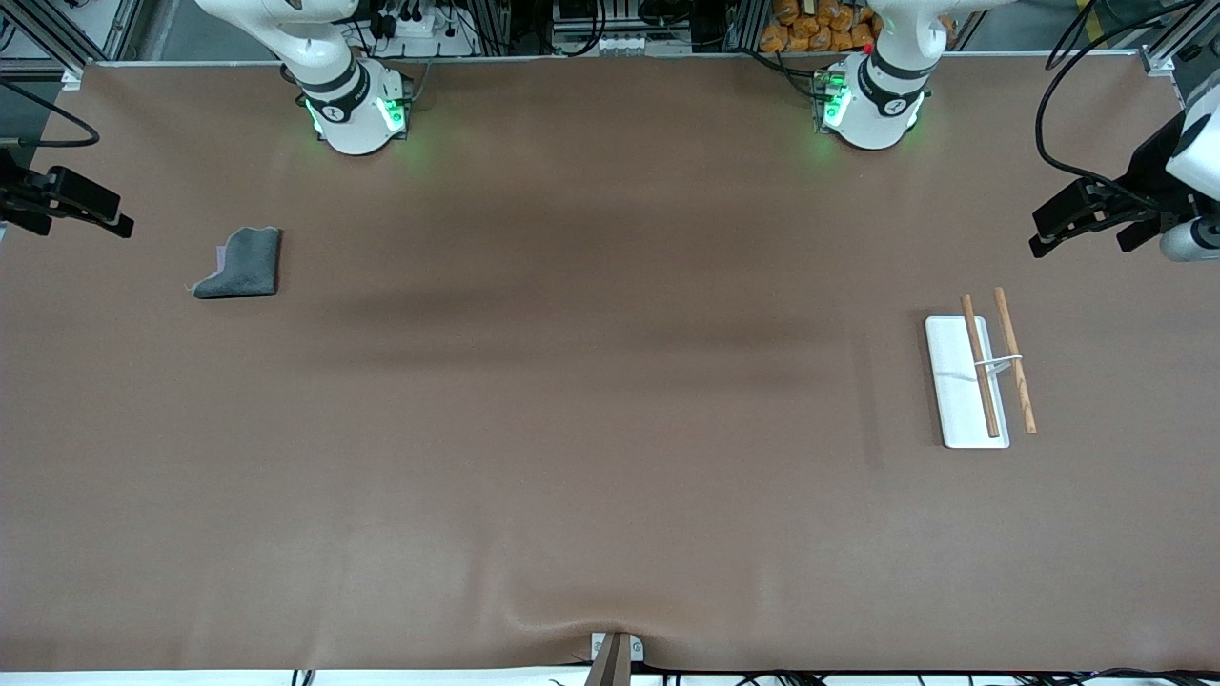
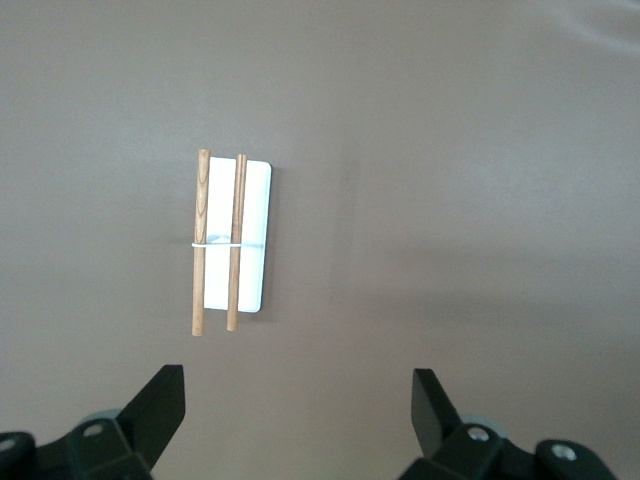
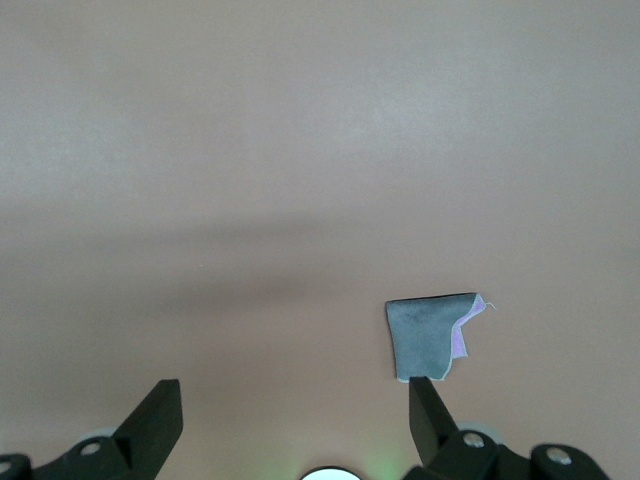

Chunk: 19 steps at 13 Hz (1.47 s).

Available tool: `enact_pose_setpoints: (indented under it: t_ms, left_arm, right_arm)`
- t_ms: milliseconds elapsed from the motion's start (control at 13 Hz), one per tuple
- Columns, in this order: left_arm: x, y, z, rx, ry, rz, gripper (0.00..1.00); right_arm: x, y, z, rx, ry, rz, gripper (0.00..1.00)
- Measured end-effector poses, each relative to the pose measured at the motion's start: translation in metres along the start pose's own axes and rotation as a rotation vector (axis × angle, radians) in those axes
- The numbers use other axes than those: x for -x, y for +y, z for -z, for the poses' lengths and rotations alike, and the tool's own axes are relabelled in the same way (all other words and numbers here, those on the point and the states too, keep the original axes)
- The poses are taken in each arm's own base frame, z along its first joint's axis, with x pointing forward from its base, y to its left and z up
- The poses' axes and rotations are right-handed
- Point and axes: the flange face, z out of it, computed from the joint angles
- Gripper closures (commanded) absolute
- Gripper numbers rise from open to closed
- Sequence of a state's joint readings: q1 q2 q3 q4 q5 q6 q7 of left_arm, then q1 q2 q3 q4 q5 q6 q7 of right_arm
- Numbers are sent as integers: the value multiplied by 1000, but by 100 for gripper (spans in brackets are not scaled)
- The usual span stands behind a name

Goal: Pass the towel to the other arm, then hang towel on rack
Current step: 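Move the right gripper toward the grey towel on the table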

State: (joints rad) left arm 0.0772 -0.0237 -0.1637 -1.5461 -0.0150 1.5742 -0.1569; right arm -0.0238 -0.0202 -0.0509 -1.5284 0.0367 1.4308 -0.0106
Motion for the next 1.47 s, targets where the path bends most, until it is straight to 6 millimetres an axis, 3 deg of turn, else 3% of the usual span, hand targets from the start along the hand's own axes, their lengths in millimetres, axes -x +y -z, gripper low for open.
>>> enact_pose_setpoints:
  t_ms: [540,695,849,1081,1312,1467]
  left_arm:
    - [3,0,-2,-4,-25,0,0]
    - [4,-1,-3,-6,-40,0,0]
    - [6,-1,-6,-10,-63,-1,0]
    - [7,-1,-7,-11,-69,0,0]
    - [7,-1,-7,-11,-70,-1,0]
    - [7,-1,-7,-11,-71,-1,0]
  right_arm:
    - [0,0,-1,0,-2,-1,0]
    - [-5,7,-10,1,-27,-16,0]
    - [-17,40,-37,2,-85,-37,0]
    - [-31,112,-95,-28,-183,-29,0]
    - [-27,148,-137,-39,-218,-80,0]
    - [-22,167,-176,-46,-221,-113,0]
